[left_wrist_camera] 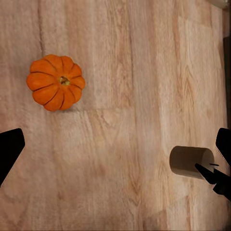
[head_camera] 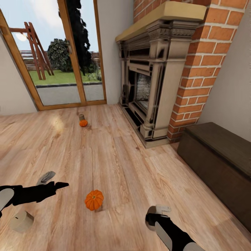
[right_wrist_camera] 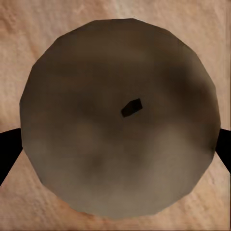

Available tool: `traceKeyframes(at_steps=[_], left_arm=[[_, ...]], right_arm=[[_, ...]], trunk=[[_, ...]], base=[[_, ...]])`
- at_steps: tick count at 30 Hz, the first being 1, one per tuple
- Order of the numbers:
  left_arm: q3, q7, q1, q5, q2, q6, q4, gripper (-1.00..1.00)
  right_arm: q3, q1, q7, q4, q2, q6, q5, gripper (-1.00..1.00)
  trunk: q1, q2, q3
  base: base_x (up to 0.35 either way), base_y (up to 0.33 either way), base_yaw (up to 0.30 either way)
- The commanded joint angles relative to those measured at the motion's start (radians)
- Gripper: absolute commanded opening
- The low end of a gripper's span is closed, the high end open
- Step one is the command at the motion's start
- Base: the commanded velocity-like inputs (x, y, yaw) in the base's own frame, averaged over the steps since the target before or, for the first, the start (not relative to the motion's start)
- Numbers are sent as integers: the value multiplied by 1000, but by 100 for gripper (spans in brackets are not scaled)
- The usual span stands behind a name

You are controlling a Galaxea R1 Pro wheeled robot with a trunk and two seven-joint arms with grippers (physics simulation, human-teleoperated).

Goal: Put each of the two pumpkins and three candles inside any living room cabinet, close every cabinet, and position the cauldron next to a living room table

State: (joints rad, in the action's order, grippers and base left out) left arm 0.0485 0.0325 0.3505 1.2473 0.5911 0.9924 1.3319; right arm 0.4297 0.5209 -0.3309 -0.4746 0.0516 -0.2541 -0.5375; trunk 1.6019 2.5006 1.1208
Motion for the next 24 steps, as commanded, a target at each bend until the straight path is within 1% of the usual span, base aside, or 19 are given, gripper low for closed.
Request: traceKeyframes(at_steps=[1, 4, 8, 9, 11, 13, 19, 24], left_arm=[[-1, 4, 1, 4, 1, 2, 0, 100], [-5, 4, 1, 4, 0, 2, 0, 100], [-9, 4, 1, 4, 3, 3, -5, 100], [-16, 4, 1, 4, 3, 3, -9, 100], [-42, 4, 1, 5, 4, 4, -25, 100], [-56, 4, 1, 6, 4, 4, -35, 100], [-65, 4, 1, 7, 4, 5, -41, 100], [-66, 4, 1, 6, 5, 5, -42, 100]], right_arm=[[8, 2, -10, -4, -1, -9, -10, -100], [6, 3, 0, -10, -2, -7, -10, -100], [7, 4, 3, -22, -1, -5, -10, -100], [7, 4, 3, -32, -2, -4, -10, -100], [7, 4, 1, -46, -2, -5, -10, -100], [7, 4, 1, -50, -2, -4, -10, -100], [8, 4, 1, -55, -2, -4, -9, -100], [9, 4, 1, -59, -1, -9, -9, -100]], trunk=[[-1, 0, -3], [-2, -1, -15], [-17, -29, -27], [-21, -36, -30], [-29, -50, -37], [-36, -64, -43], [-59, -106, -66], [-79, -141, -85]], base=[[0, 0, 0], [-89, 24, 0], [-250, 123, 0], [-285, 173, 0], [-288, 198, 0], [-288, 209, 22], [-244, 198, 184], [-50, 45, 235]])
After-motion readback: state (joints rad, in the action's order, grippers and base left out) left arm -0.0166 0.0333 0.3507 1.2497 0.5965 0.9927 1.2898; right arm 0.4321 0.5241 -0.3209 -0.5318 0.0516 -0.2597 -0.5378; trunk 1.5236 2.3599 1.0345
